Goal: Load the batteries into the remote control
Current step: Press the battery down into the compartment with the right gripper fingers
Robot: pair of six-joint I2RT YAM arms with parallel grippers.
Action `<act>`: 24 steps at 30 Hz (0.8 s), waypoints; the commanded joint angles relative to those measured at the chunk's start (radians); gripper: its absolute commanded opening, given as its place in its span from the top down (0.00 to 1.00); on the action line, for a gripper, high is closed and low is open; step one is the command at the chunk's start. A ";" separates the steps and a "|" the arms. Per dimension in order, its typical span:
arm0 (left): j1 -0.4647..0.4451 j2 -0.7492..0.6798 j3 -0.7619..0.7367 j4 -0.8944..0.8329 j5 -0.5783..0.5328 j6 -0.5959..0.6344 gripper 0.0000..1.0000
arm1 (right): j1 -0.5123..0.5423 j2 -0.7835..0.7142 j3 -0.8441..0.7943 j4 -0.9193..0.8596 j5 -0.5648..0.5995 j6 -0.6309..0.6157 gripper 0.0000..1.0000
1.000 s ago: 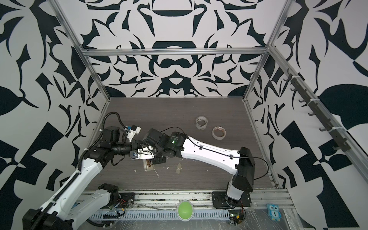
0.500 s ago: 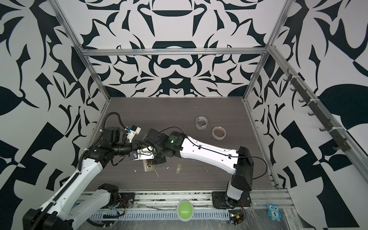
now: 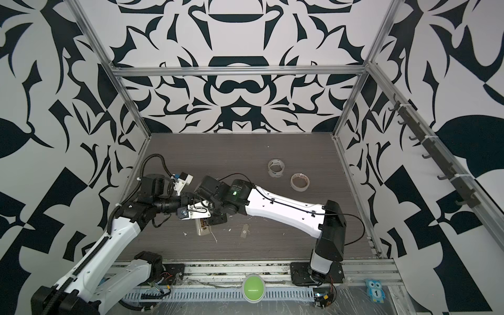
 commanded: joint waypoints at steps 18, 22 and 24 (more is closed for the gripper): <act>-0.002 -0.026 0.008 0.028 0.043 -0.002 1.00 | 0.018 0.048 0.017 -0.065 -0.038 -0.032 0.86; -0.002 -0.026 0.008 0.027 0.041 -0.002 1.00 | 0.018 0.048 0.011 -0.058 -0.029 -0.033 0.87; -0.001 -0.026 0.009 0.028 0.040 -0.002 1.00 | 0.019 0.048 0.012 -0.058 -0.021 -0.033 0.88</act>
